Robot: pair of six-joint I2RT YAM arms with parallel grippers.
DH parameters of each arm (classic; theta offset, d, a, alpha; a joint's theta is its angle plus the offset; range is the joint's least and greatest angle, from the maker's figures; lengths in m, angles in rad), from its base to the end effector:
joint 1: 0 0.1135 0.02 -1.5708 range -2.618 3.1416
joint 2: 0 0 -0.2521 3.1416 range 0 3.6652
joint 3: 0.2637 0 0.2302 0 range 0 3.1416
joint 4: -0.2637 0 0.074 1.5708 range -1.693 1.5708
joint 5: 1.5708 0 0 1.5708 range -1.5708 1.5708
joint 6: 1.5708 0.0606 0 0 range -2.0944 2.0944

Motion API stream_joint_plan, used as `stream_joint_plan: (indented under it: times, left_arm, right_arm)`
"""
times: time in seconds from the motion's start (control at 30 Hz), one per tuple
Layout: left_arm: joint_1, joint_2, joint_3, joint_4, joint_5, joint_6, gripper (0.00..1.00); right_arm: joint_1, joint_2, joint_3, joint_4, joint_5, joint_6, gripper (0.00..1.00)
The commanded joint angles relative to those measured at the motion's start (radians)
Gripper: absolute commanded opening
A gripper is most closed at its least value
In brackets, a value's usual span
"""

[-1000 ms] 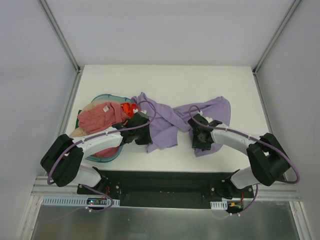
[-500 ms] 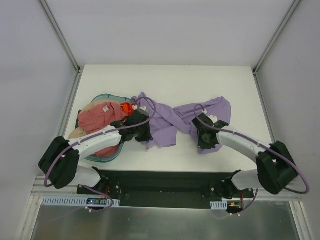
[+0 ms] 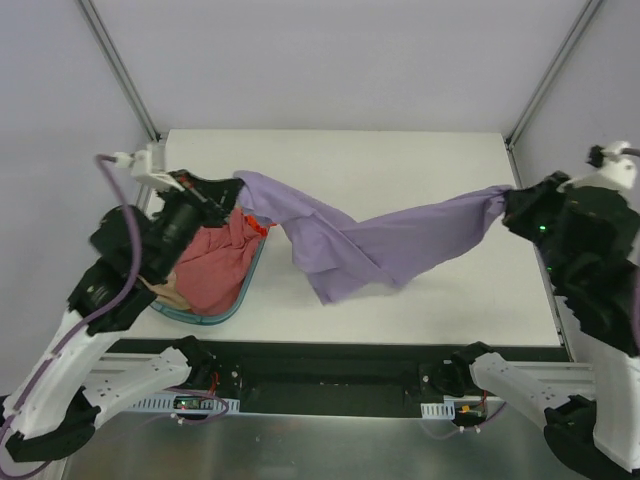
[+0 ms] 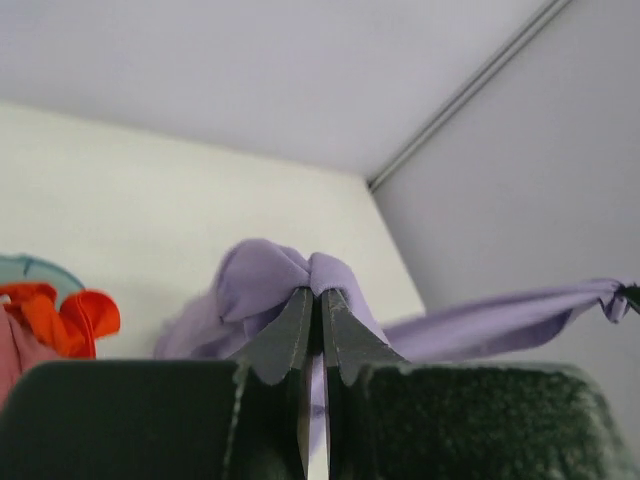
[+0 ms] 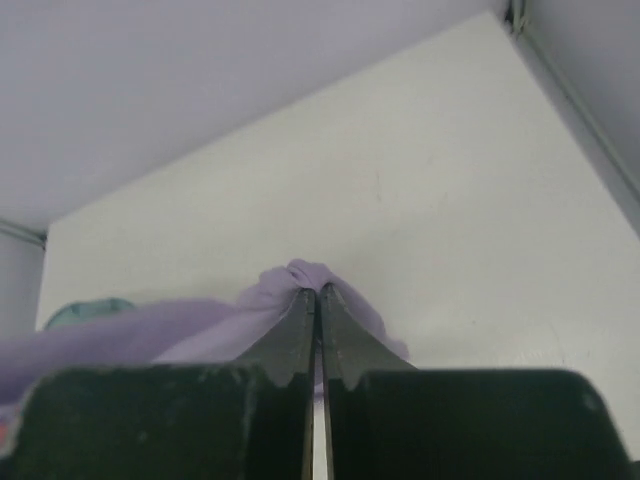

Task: Fold and stack the t-shirts
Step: Flatten out the tshirt

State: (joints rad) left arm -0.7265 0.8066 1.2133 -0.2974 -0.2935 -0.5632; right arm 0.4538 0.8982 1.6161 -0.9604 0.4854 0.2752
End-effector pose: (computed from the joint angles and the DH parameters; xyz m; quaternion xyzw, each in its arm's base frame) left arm 0.1291 -0.0913 0.4529 -0.0547 0.6669 -0.3648 0.6474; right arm 0.1155 0.0249 0.4714 0.0794 0.7745 0.0365 0.6265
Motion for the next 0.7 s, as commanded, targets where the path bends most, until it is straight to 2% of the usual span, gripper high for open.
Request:
stream_joint_plan:
  times: [0.0, 0.23, 0.3, 0.37, 0.5, 0.6, 0.67]
  left_arm:
    - [-0.001, -0.085, 0.118, -0.042, -0.087, 0.109, 0.0]
    - [-0.001, -0.136, 0.301, -0.049, 0.01, 0.16, 0.0]
    - [-0.001, -0.145, 0.325, -0.049, 0.025, 0.16, 0.0]
    - [0.001, -0.149, 0.316, -0.049, 0.027, 0.158, 0.0]
    - [-0.001, -0.08, 0.206, -0.049, -0.024, 0.14, 0.0]
    - [0.001, 0.029, 0.121, -0.039, -0.132, 0.135, 0.0]
    - [0.012, 0.126, 0.088, -0.017, -0.209, 0.134, 0.0]
  right_arm:
    - [-0.006, 0.018, 0.299, -0.214, 0.174, -0.082, 0.0]
    - [-0.006, 0.025, 0.655, -0.297, 0.101, -0.126, 0.0]
    - [-0.006, 0.016, 0.682, -0.313, 0.113, -0.122, 0.0]
    - [-0.004, -0.005, 0.639, -0.31, 0.151, -0.125, 0.0]
    - [-0.006, -0.005, 0.443, -0.288, 0.293, -0.122, 0.0]
    - [-0.006, 0.066, 0.288, -0.238, 0.451, -0.123, 0.0]
    - [-0.033, 0.157, 0.208, -0.201, 0.504, -0.134, 0.0]
